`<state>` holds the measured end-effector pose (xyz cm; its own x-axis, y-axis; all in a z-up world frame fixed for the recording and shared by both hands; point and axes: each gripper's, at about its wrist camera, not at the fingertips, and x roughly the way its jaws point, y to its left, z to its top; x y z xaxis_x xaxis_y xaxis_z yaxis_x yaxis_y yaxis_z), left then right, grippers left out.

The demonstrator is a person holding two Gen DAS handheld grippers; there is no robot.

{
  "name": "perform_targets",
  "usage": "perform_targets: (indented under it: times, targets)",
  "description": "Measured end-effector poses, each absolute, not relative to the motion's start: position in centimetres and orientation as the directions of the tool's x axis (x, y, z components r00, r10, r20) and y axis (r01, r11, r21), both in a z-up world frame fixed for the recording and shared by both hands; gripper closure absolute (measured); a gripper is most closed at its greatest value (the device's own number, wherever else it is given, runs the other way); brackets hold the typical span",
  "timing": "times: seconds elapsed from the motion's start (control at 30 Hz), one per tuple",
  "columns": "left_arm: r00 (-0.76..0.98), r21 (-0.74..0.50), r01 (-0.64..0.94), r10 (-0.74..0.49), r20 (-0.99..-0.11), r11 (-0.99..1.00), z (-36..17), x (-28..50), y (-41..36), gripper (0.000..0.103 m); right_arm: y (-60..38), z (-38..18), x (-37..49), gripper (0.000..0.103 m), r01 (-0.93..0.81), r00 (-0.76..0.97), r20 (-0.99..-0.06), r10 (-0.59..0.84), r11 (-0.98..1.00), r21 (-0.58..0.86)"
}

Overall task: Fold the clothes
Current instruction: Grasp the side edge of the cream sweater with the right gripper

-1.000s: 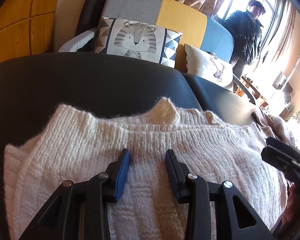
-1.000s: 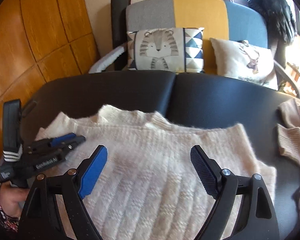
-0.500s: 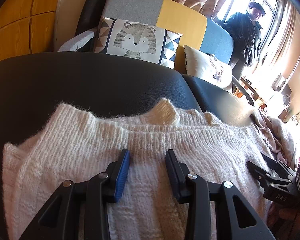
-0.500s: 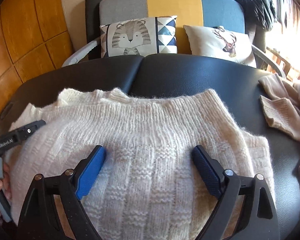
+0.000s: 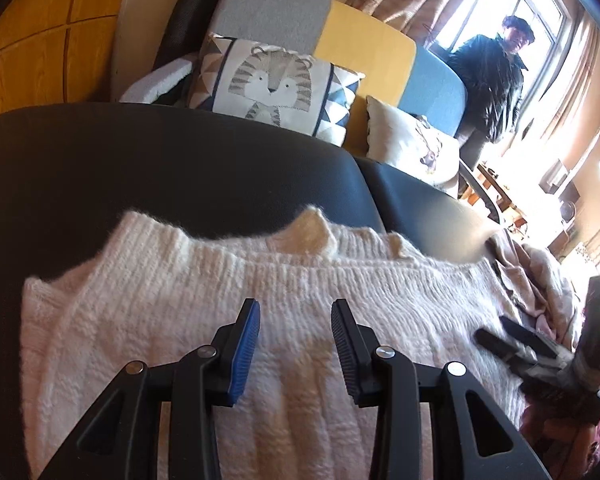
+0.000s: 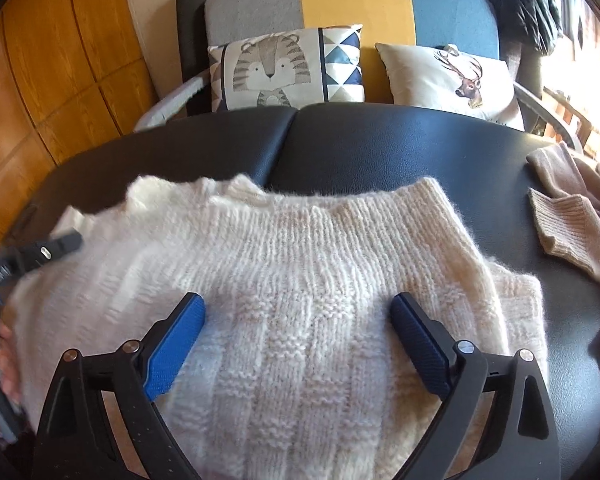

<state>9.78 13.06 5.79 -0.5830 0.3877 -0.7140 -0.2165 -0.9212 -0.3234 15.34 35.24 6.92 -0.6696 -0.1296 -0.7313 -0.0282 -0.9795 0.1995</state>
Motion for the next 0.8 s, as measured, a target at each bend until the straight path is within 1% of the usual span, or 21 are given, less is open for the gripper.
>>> perform_targets:
  times: [0.1,0.17,0.23,0.37,0.53,0.67,0.73,0.8]
  targets:
    - [-0.592,-0.273,-0.260,0.376,-0.712,-0.926,5.7,10.2,13.9,0.065,38.5,9.6,18.0,0.007,-0.058,-0.745,-0.632,-0.213,-0.924,0.379]
    - [-0.590,-0.232,-0.285,0.361,-0.722,-0.930,5.1,10.1,14.3,0.065,40.9,10.2,19.8,0.007,-0.105,-0.755,-0.620,-0.213,-0.895,0.434]
    - [-0.602,-0.217,-0.305,0.364,-0.711,-0.927,4.6,10.2,14.5,0.063,43.4,10.1,21.4,0.007,-0.161,-0.741,-0.639,-0.205,-0.871,0.465]
    - [-0.600,-0.261,-0.299,0.394,-0.697,-0.918,4.0,10.2,13.9,0.060,47.6,8.4,23.9,0.007,-0.265,-0.691,-0.698,-0.189,-0.832,0.487]
    - [-0.603,-0.275,-0.298,0.404,-0.688,-0.914,3.9,10.3,13.9,0.060,50.3,4.3,25.2,0.007,-0.338,-0.639,-0.723,-0.262,-0.748,0.571]
    - [-0.597,-0.286,-0.296,0.411,-0.689,-0.911,4.0,10.3,13.8,0.060,50.1,2.8,25.0,0.007,-0.293,-0.654,-0.667,-0.358,-0.693,0.659]
    - [-0.602,-0.293,-0.283,0.407,-0.687,-0.913,4.5,10.4,13.6,0.060,49.6,2.3,24.6,0.007,-0.244,-0.650,-0.625,-0.432,-0.661,0.710]
    - [-0.622,-0.303,-0.265,0.402,-0.672,-0.916,5.2,10.8,13.3,0.060,48.9,1.9,24.1,0.007,-0.205,-0.639,-0.598,-0.483,-0.642,0.738]
